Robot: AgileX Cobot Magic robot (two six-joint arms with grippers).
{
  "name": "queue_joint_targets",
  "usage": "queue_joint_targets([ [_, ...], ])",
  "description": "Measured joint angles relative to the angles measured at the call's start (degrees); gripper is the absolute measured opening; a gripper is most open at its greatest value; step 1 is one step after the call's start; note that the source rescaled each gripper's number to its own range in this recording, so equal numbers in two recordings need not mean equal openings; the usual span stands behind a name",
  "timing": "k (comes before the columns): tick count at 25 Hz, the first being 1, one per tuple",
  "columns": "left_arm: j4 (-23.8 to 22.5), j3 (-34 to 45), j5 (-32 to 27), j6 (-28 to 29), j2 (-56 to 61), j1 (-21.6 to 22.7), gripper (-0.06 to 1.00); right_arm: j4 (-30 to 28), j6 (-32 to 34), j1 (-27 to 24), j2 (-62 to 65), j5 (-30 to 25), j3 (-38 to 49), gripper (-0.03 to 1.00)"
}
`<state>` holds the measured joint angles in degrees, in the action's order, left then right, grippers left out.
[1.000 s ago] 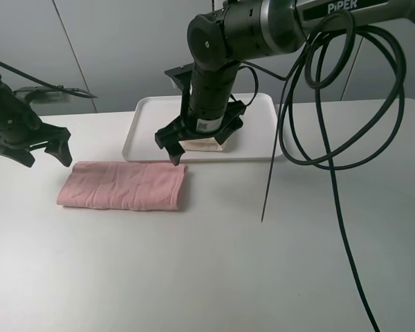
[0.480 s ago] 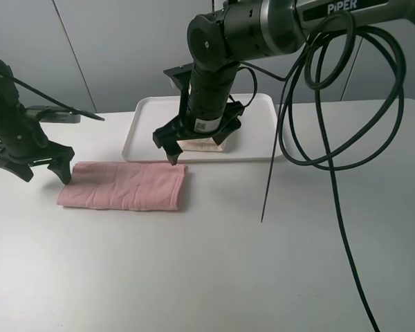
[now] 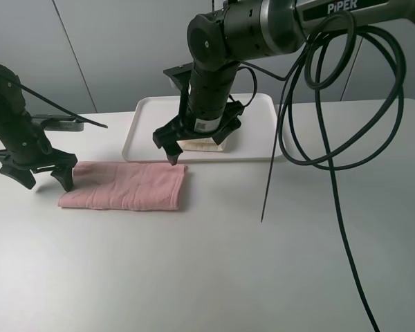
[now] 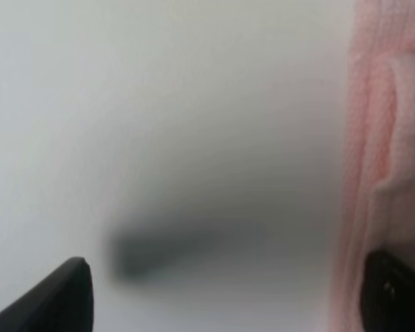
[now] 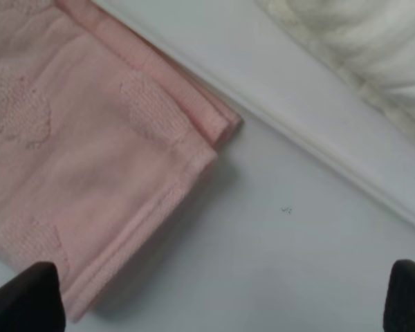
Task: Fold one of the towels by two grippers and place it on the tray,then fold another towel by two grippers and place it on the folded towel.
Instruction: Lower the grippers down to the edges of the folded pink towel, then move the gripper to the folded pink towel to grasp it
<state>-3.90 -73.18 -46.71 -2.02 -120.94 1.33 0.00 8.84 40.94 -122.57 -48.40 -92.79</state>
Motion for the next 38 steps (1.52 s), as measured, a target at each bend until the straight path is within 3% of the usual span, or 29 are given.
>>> queue_joint_targets([
  [16,-0.5,0.0,0.0,0.3,0.0,-0.1,0.99,1.1,-1.0,0.0,-0.3,-0.1,0.0,1.00],
  [38,-0.8,0.0,-0.2,1.4,0.0,-0.1,0.99,6.8,8.3,0.2,-9.2,0.0,-2.5,0.97],
])
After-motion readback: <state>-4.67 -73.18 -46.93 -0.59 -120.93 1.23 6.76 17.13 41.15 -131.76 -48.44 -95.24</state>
